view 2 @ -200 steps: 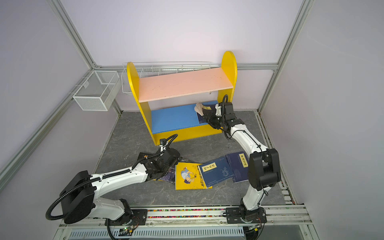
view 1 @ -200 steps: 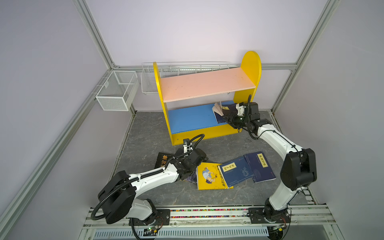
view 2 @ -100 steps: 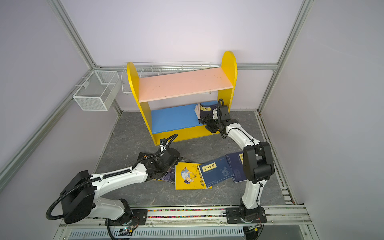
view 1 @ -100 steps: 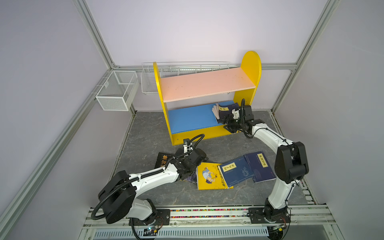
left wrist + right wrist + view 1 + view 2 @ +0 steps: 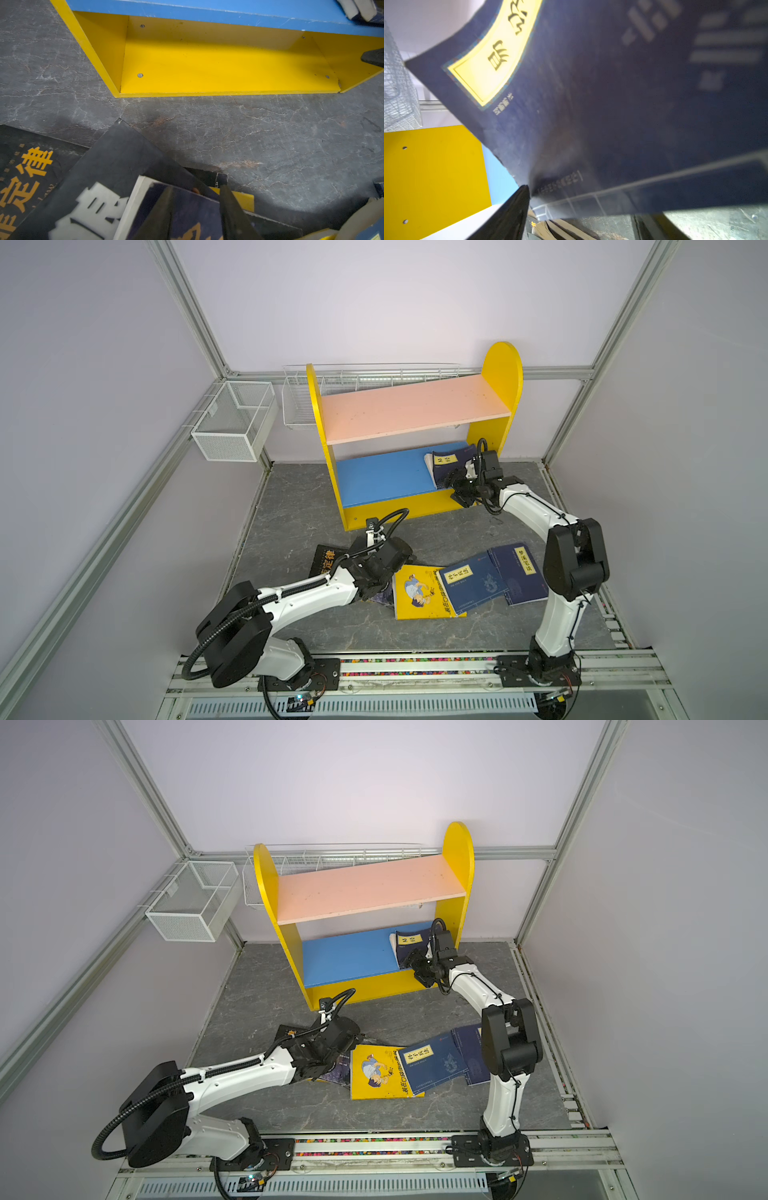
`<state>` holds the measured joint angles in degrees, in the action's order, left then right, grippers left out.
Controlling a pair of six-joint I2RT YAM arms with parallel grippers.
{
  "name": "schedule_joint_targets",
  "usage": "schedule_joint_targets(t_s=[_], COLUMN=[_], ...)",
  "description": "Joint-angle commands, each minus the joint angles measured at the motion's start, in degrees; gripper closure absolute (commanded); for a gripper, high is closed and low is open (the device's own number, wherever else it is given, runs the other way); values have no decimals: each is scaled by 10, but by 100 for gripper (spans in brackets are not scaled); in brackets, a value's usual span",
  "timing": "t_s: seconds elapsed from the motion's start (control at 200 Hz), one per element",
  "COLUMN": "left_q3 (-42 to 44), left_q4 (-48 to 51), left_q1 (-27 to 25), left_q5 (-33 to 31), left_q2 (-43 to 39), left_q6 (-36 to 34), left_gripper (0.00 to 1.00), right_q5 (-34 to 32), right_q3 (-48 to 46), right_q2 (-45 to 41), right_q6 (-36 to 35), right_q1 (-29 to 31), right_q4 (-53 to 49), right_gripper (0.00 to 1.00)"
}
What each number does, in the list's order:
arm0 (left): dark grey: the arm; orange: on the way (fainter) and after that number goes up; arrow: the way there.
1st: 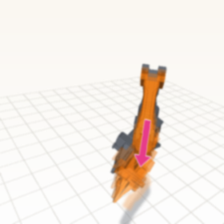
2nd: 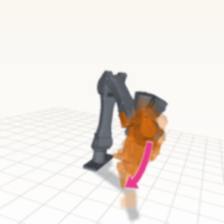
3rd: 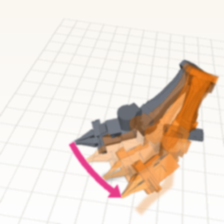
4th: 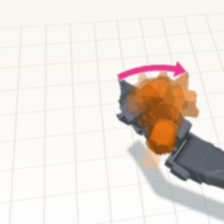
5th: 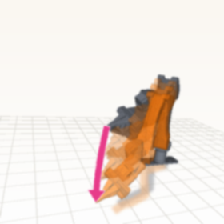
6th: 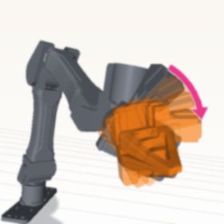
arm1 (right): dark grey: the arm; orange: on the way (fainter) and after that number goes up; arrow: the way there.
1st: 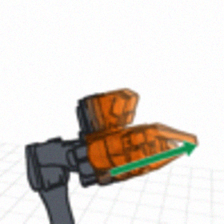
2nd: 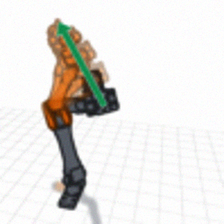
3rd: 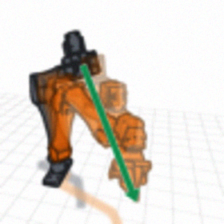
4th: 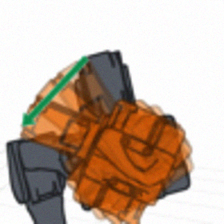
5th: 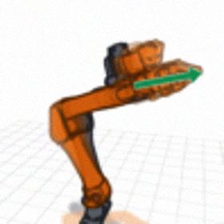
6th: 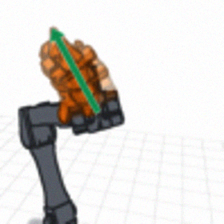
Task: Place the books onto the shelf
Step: 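Lower the yin-yang book onto the blue shelf and open the right gripper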
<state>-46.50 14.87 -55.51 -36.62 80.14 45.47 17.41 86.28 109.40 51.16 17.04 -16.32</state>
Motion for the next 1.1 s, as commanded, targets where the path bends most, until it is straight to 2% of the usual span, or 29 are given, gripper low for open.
schedule_joint_targets(t_s=[0.0, 0.245, 0.44, 0.545, 0.675, 1.1], left_q3=[8, 11, 11, 11, 12, 16], left_q4=[-2, -4, -5, -3, 0, 4], left_q1=[3, 2, 3, 3, 3, 3], left_q5=[-14, -15, -16, -17, -20, -22], left_q2=[-11, -11, -10, -12, -14, -20], left_q6=[13, 14, 14, 15, 16, 18], left_gripper=[62, 62, 62, 62, 62, 62], right_q5=[-19, -77, -115, -115, -115, -128], right_q3=[-24, -39, -19, 4, 24, 94], right_q2=[-35, -77, -71, -55, -39, 11], right_q6=[-28, -107, -144, -154, -159, -167], right_q1=[6, 25, 38, 41, 41, 41], right_q4=[-1, -56, -100, -114, -114, -127], right_gripper=[25, 35, 69, 80, 84, 84])
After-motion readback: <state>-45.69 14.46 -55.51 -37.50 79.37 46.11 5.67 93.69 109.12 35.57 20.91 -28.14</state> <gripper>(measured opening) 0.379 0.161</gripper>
